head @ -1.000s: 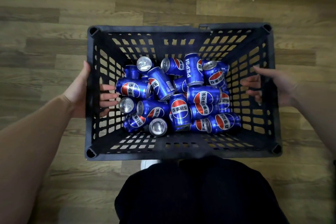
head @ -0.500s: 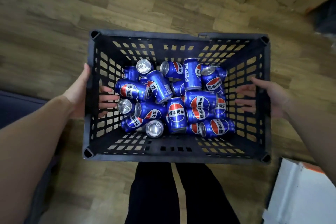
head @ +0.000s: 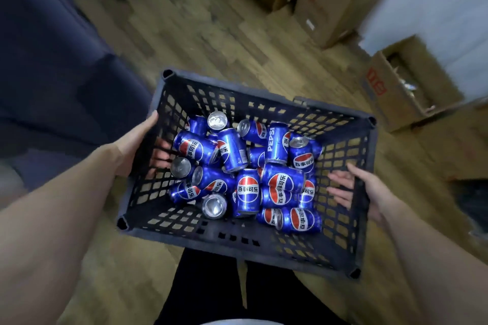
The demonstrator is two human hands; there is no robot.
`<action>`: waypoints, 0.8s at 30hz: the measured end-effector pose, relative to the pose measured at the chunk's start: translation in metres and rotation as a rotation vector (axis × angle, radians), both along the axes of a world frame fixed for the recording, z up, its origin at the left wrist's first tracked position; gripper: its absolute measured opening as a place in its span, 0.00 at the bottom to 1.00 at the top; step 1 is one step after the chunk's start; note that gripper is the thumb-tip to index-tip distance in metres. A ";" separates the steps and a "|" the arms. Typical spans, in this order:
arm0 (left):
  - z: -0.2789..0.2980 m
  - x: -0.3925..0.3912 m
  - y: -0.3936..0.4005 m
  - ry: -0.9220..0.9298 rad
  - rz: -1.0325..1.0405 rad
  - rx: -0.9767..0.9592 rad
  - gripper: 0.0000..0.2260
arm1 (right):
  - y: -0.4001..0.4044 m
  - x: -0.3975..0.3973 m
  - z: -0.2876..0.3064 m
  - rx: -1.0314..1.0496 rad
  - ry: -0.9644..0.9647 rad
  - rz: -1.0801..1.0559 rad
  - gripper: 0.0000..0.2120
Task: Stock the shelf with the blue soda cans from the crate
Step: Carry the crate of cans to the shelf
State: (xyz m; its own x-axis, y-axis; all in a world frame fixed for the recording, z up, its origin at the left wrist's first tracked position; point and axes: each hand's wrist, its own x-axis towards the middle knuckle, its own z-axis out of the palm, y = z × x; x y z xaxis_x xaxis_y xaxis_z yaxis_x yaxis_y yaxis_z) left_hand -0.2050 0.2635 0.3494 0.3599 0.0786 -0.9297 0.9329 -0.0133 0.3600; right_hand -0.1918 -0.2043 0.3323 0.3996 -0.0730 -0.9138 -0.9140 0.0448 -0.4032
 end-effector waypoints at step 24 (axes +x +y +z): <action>0.044 -0.558 0.127 -0.007 1.231 0.066 0.22 | 0.458 -0.126 0.062 -0.081 -0.016 1.239 0.21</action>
State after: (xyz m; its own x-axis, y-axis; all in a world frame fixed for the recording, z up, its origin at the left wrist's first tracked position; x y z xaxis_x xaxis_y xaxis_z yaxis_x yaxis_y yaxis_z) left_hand -0.7630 0.3908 0.3932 0.0180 0.4153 -0.9095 0.3341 0.8549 0.3970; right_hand -0.3180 0.2534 0.3948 0.2508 0.3057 -0.9185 -0.3174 -0.8704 -0.3764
